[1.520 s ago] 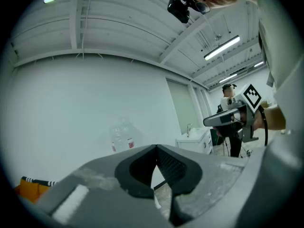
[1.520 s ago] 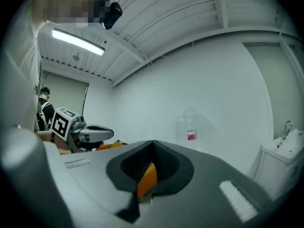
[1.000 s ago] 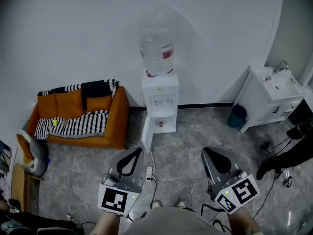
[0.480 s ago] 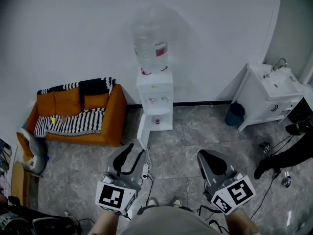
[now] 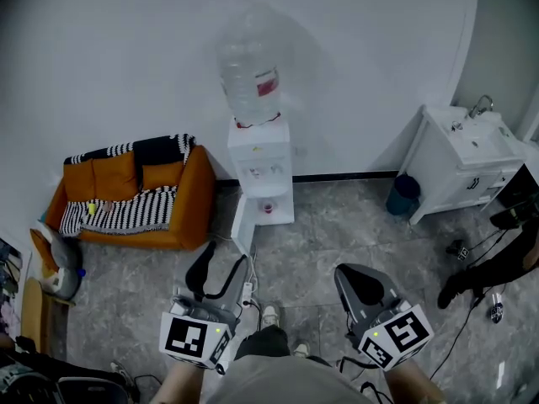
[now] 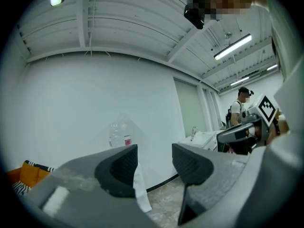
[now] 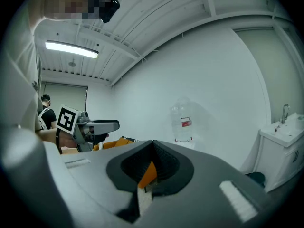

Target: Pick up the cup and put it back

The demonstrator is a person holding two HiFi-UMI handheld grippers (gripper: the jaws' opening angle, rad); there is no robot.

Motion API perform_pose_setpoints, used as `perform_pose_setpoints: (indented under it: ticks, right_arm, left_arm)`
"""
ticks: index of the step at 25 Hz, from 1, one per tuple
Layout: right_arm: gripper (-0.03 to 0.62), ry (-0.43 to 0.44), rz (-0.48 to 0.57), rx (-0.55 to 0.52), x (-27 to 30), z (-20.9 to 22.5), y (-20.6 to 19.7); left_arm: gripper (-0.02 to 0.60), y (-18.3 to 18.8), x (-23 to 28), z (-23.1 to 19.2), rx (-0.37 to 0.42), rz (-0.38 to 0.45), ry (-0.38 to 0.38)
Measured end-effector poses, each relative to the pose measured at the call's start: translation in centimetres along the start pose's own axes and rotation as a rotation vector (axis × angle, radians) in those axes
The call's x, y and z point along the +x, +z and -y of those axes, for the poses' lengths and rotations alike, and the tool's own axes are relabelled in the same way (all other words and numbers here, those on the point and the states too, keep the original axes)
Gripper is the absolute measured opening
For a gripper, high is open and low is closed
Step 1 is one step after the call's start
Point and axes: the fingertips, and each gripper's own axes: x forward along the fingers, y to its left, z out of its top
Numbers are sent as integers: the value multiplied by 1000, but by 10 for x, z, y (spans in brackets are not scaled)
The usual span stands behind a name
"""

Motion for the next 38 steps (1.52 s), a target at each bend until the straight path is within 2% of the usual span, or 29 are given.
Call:
perform_pose_setpoints:
  ticks: [7,16,26,30,38]
  right_arm:
    - [3,-18,10,-19,22,21,9]
    - [3,-11,-14,-31,80,41,6]
    - [3,-33,-63,-34,185,77,12]
    - [3,-48,-81,-59,234,90,20]
    - [3,-82,-75,-82,306,108,34]
  left_arm:
    - [222,-8,18,-13,17,-17,9]
    - [222,-30,65,-46,9,-45,-11]
    - [221,-48,147,-119,32,-55,-43]
    - [222,-52,182,-158,-2,-74,-44]
    - [221,-61,229,-214,11,-70,-73]
